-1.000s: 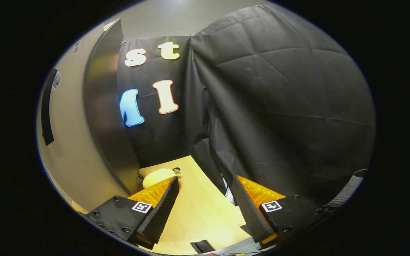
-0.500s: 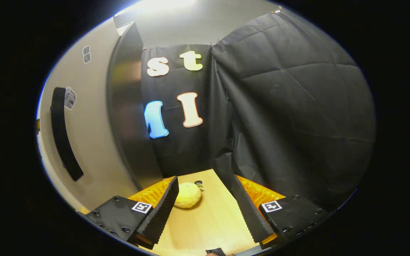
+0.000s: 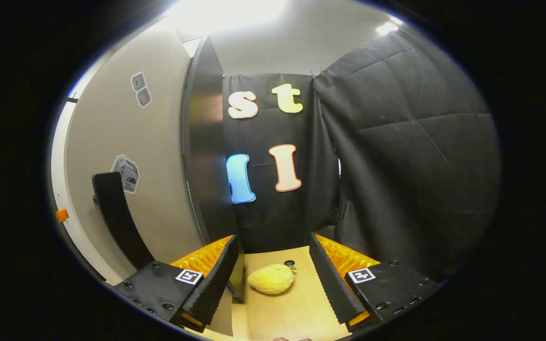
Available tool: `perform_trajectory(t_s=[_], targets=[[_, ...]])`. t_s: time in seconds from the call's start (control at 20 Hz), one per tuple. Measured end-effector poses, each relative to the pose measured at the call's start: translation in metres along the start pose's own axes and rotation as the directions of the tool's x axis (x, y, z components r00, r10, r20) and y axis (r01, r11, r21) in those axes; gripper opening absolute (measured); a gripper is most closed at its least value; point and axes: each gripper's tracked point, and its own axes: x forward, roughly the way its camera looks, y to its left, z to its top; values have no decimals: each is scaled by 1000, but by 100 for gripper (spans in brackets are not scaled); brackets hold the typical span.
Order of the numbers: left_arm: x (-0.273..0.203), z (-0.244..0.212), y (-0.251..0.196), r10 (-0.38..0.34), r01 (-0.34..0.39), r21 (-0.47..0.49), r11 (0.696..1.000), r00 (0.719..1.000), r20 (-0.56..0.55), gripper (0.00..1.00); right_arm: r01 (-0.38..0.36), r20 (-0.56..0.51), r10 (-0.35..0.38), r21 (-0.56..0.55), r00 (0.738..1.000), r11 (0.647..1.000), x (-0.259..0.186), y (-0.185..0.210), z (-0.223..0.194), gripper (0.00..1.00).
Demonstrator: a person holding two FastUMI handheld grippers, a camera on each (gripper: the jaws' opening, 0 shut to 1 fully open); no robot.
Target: Grab one shoe with the right hand and put it into the shoe cabinet, grab the other shoe with the left hand and put it into the shoe cabinet; then close the right door with the right hand and the left door with the left hand.
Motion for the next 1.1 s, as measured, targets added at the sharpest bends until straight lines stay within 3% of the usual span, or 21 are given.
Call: perform_trajectory(t_s=[0.15,0.2,0.25,0.3,0.45,0.5,0.55,0.7,1.1], targets=[[-4,-4,-1,-7,5,-50,999,999,-46,99,-35,13,36,-20,999,999,-8,18,24,92],[-5,-5,-1,-15,12,-56,998,999,-52,99,-37,21,38,-34,999,999,-11,21,29,99],[-6,-3,-1,-25,22,-54,998,998,-52,99,-39,29,40,-46,999,998,-15,26,33,96],[-6,-2,-2,-37,35,-39,999,998,-50,93,-54,35,56,-52,998,997,-19,34,34,99],[-6,-3,3,-75,75,14,997,996,-52,93,-10,15,11,-63,1000,998,-24,39,21,89],[-8,-4,2,-95,95,13,995,994,-55,93,-9,4,9,-70,1000,998,-27,45,19,93],[-9,-3,-2,-119,119,5,993,991,-57,93,-2,7,3,-82,1000,997,-31,49,21,89],[-14,-2,-4,-162,163,-3,987,985,-58,93,27,15,-25,-104,1000,994,-41,62,21,89],[-23,3,30,-184,182,-40,983,982,-51,94,-26,42,31,-130,999,991,-51,145,17,89]])
